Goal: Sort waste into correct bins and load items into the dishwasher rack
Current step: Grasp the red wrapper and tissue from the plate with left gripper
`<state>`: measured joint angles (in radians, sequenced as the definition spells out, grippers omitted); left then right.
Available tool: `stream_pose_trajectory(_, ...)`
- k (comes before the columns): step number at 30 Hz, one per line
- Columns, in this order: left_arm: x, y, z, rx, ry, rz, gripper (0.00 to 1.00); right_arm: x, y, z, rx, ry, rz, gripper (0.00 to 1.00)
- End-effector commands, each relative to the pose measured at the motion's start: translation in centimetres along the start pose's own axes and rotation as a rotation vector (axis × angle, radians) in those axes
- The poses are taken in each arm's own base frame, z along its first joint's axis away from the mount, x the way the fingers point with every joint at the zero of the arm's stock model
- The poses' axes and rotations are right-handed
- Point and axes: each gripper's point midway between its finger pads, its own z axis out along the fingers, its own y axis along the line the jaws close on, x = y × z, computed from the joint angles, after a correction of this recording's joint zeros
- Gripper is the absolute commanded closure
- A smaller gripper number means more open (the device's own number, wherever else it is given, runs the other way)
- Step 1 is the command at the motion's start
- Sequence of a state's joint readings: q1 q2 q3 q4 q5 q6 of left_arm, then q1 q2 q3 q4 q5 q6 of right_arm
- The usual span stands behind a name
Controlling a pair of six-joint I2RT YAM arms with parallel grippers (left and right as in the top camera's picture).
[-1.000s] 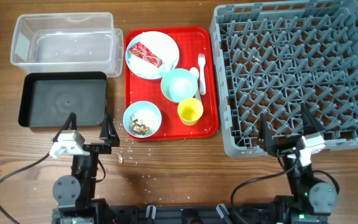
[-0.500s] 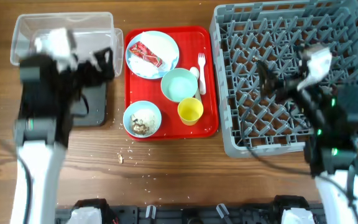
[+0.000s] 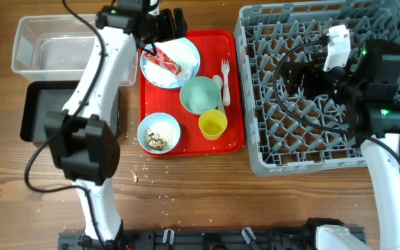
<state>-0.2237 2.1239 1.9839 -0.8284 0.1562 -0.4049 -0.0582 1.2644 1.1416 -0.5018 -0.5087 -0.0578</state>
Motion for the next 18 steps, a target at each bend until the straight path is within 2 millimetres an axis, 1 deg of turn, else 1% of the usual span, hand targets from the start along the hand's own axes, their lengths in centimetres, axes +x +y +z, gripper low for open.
stream_pose_trajectory(1,1.2,3.3,3.8,-0.153,0.015,-0.327,0.0,-0.8,0.3,-0.2,-0.02,-0.013,-0.011,0.0)
stream_pose_trajectory(3,2.1,3.8,5.2,-0.192,0.028,-0.36,0.01,-0.7,0.3,-0.2,-0.02,-0.01,0.014,0.0)
stream_pose_trajectory(4,3.1,3.6,6.6,-0.205,0.049,-0.347,0.01,-0.6,0.3,-0.2,-0.021,-0.004,0.018,0.0)
stream_pose_trajectory(7,4.7,3.7,8.4,-0.238,0.075,-0.334,0.01,-0.4,0.3,-0.2,-0.021,0.005,0.023,0.0)
stream_pose_trajectory(11,6.4,4.9,10.8,-0.275,0.122,-0.335,0.0,0.0,0.3,-0.2,-0.022,0.018,0.031,0.0)
stream_pose_trajectory(14,7.4,5.6,12.0,-0.294,0.145,-0.336,0.01,0.1,0.3,-0.2,-0.022,0.024,0.034,0.0)
stream_pose_trajectory(15,7.8,5.9,12.5,-0.301,0.155,-0.336,0.03,0.2,0.3,-0.2,-0.022,0.026,0.035,0.0)
stream_pose_trajectory(17,8.4,6.4,13.2,-0.312,0.169,-0.337,0.23,0.3,0.3,-0.2,-0.022,0.03,0.037,0.0)
stream_pose_trajectory(18,8.8,6.7,13.6,-0.32,0.179,-0.337,0.39,0.3,0.3,-0.2,-0.022,0.032,0.039,0.0)
